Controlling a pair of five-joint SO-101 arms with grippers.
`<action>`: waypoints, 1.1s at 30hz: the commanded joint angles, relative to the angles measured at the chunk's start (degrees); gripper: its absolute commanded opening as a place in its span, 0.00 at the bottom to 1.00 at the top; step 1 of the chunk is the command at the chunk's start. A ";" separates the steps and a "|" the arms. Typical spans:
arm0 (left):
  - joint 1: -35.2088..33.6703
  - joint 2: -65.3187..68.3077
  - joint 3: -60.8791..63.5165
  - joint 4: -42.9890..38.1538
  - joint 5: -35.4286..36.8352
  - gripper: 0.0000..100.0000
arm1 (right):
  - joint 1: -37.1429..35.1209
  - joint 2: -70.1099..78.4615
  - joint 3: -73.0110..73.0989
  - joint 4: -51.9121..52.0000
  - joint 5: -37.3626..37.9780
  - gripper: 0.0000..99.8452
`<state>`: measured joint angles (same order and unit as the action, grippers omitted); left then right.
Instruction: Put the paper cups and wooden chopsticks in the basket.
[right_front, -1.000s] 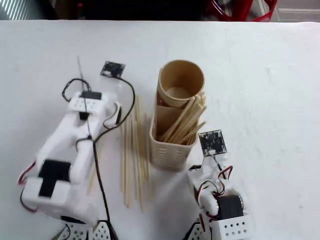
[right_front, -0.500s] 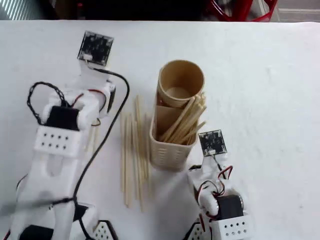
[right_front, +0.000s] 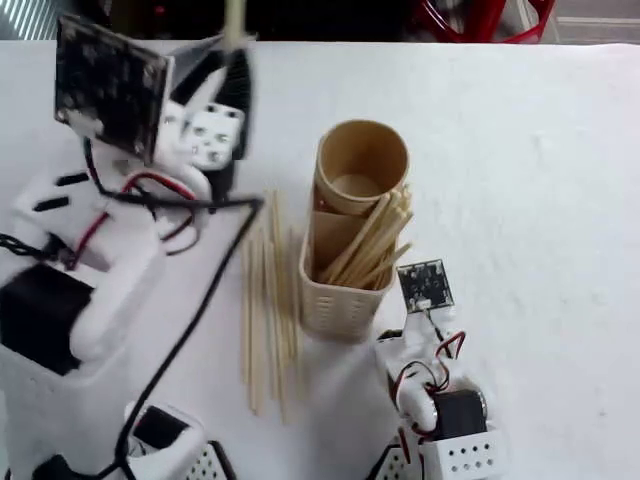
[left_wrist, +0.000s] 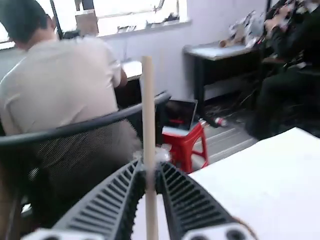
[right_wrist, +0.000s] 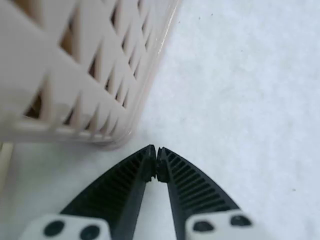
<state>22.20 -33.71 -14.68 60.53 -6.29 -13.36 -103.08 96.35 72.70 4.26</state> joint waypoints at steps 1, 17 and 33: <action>9.27 -1.80 -0.53 -4.66 0.53 0.02 | 0.31 -0.40 0.53 0.22 0.09 0.02; 22.55 -1.89 13.80 -14.33 0.09 0.02 | 0.31 -0.40 0.53 0.22 0.09 0.02; 18.07 -1.98 13.71 -12.57 0.26 0.08 | 0.31 -0.40 0.53 0.22 0.09 0.02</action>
<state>40.84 -33.63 -0.62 47.78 -6.29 -13.36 -103.08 96.35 72.70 4.26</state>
